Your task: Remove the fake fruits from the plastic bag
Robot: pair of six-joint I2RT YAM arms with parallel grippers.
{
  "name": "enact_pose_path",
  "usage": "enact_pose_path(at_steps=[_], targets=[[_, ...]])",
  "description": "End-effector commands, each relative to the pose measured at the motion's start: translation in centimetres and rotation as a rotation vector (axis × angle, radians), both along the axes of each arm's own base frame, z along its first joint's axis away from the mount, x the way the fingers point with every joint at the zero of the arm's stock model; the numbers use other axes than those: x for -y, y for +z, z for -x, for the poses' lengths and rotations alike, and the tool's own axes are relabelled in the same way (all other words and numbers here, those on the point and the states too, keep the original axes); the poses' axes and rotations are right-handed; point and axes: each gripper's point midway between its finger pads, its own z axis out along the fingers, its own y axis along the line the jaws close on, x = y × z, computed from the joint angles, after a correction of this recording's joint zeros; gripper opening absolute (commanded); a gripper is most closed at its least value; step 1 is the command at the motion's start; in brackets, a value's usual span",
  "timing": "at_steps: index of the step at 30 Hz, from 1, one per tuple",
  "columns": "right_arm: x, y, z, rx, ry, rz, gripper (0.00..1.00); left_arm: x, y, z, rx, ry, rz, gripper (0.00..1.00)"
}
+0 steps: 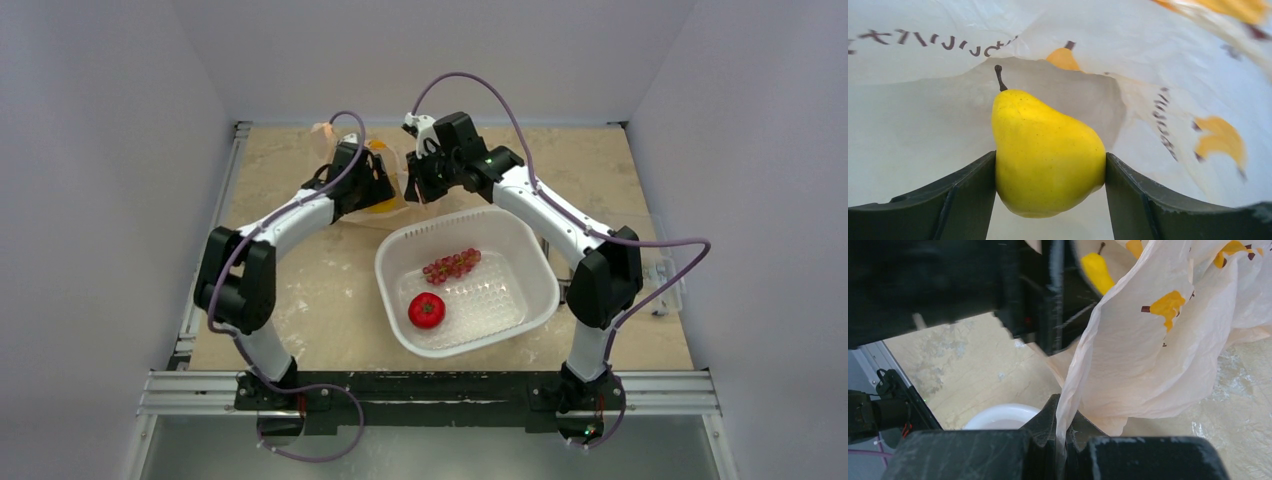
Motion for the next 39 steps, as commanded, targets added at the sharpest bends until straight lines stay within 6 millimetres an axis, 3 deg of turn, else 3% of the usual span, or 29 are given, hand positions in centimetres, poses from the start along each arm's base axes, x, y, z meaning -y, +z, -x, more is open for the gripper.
enact_pose_path(at_steps=[1, 7, 12, 17, 19, 23, 28, 31, 35, 39], targets=[[0.3, 2.6, -0.8, 0.056, -0.049, -0.039, 0.00, -1.4, 4.0, 2.6, 0.066, -0.067, -0.014, 0.00], [0.3, 2.4, -1.1, 0.067, -0.064, -0.041, 0.00, -4.3, 7.4, 6.9, 0.094, -0.117, -0.029, 0.00], [0.6, 2.7, -1.7, 0.097, -0.097, -0.047, 0.00, -4.9, 10.3, 11.1, 0.156, -0.206, 0.010, 0.00], [0.2, 3.3, -2.2, 0.107, -0.102, -0.060, 0.00, -3.0, 13.4, 14.9, 0.237, -0.345, 0.122, 0.00], [0.2, 3.7, -2.3, 0.110, -0.106, -0.064, 0.00, -1.6, 15.2, 16.5, 0.300, -0.440, 0.182, 0.00], [0.4, 4.5, -2.6, 0.099, -0.122, -0.058, 0.00, 1.5, 17.1, 19.5, 0.362, -0.640, 0.237, 0.00], [-0.2, 5.6, -2.4, 0.018, -0.092, -0.112, 0.00, 6.3, 16.4, 22.6, 0.352, -0.853, 0.318, 0.00], [-1.3, 6.4, -1.5, -0.064, -0.048, -0.170, 0.00, 9.0, 14.2, 24.3, 0.303, -0.963, 0.310, 0.00], [-2.0, 7.5, -0.7, -0.126, -0.009, -0.192, 0.00, 12.4, 11.7, 24.4, 0.287, -1.030, 0.277, 0.00], [-1.1, 7.2, -0.6, -0.162, -0.013, -0.180, 0.00, 16.4, 9.8, 24.1, 0.277, -1.097, 0.199, 0.00]])
